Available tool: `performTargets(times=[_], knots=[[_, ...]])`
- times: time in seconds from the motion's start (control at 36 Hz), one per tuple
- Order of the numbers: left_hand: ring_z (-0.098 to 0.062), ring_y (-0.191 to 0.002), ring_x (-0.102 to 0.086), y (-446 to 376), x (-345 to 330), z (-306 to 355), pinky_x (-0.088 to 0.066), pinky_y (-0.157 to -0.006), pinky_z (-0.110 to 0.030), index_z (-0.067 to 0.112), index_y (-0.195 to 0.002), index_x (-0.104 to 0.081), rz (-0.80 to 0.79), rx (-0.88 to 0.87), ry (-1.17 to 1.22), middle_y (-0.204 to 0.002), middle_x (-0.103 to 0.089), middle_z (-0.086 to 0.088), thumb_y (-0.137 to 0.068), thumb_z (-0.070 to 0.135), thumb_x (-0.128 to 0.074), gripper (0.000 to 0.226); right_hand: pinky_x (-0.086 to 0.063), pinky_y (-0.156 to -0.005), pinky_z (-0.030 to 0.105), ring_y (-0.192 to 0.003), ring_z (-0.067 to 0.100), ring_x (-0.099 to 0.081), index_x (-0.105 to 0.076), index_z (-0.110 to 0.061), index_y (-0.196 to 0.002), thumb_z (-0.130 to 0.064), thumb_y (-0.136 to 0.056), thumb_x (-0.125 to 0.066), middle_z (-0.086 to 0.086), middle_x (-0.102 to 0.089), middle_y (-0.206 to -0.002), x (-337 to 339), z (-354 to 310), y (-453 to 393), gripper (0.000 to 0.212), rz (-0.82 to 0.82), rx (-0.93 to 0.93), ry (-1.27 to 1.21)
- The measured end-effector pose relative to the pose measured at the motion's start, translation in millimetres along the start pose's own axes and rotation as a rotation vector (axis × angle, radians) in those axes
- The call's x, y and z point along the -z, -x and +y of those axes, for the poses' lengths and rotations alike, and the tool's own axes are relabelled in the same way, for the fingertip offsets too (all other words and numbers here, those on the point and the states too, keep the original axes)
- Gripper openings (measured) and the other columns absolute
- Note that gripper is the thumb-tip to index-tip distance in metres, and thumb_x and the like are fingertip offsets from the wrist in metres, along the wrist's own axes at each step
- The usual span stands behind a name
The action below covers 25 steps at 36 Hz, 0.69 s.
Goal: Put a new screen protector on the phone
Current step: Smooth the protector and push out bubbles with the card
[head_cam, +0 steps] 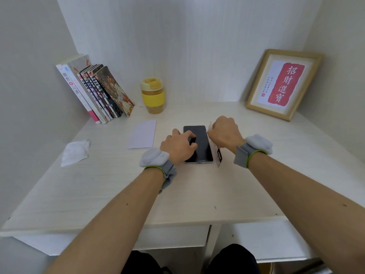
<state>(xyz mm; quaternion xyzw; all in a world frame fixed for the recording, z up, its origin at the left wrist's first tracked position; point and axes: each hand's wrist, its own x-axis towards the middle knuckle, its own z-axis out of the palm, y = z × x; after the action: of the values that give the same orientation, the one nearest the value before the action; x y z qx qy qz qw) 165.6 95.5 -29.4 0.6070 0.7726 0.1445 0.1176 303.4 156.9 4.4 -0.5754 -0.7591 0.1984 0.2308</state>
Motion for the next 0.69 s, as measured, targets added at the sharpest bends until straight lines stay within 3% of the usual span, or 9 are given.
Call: performTargets(times=[0.17,0.25,0.36,0.47,0.61,0.69], knots=[[-0.033,-0.109,-0.052,-1,0,0,-0.045,-0.096,-0.044,0.037,-0.132,-0.046,-0.004,0.001,0.004,-0.126,-0.041,-0.010,-0.092,0.041,-0.045,0.040,-0.060,-0.056,0.041,-0.050,0.030,-0.059,-0.059,0.000,-0.068,-0.012,-0.088,-0.052,0.018,-0.061,-0.065,-2,-12,2,0.024,-0.077,0.048,-0.043],[-0.034,-0.109,-0.052,-1,0,0,-0.045,-0.096,-0.044,0.036,-0.132,-0.046,0.002,-0.001,0.003,-0.126,-0.041,-0.011,-0.092,0.041,-0.046,0.040,-0.061,-0.059,0.042,-0.056,0.032,-0.064,-0.065,0.005,-0.078,-0.015,-0.088,-0.055,0.020,-0.064,-0.071,-6,-12,7,0.025,-0.112,0.045,-0.023],[-0.033,-0.110,-0.052,0,-1,0,-0.045,-0.097,-0.044,0.037,-0.132,-0.046,0.012,0.003,-0.001,-0.127,-0.041,-0.010,-0.092,0.040,-0.046,0.041,-0.061,-0.058,0.040,-0.056,0.033,-0.064,-0.064,0.005,-0.072,-0.009,-0.085,-0.053,0.021,-0.063,-0.069,-8,-8,11,0.022,-0.112,0.031,0.004],[-0.032,-0.110,-0.052,0,-1,0,-0.045,-0.097,-0.043,0.038,-0.132,-0.046,0.010,0.004,0.000,-0.128,-0.041,-0.009,-0.091,0.041,-0.045,0.041,-0.061,-0.067,0.040,-0.062,0.033,-0.064,-0.056,-0.001,-0.064,-0.010,-0.085,-0.053,0.016,-0.058,-0.066,-3,-4,9,0.023,-0.070,0.022,0.040],[-0.032,-0.109,-0.052,-1,-1,0,-0.045,-0.096,-0.044,0.037,-0.132,-0.046,0.010,0.000,-0.003,-0.127,-0.041,-0.009,-0.092,0.040,-0.045,0.040,-0.061,-0.059,0.039,-0.054,0.032,-0.064,-0.064,0.005,-0.077,-0.011,-0.085,-0.054,0.021,-0.064,-0.070,-8,-5,10,0.021,-0.121,0.018,-0.031],[-0.032,-0.109,-0.053,-2,-1,-1,-0.046,-0.095,-0.044,0.037,-0.132,-0.047,0.005,0.002,0.004,-0.127,-0.042,-0.009,-0.092,0.041,-0.045,0.040,-0.061,-0.063,0.040,-0.065,0.035,-0.066,-0.062,0.002,-0.078,-0.011,-0.083,-0.054,0.019,-0.064,-0.080,-13,-8,12,0.016,-0.127,0.032,-0.013]])
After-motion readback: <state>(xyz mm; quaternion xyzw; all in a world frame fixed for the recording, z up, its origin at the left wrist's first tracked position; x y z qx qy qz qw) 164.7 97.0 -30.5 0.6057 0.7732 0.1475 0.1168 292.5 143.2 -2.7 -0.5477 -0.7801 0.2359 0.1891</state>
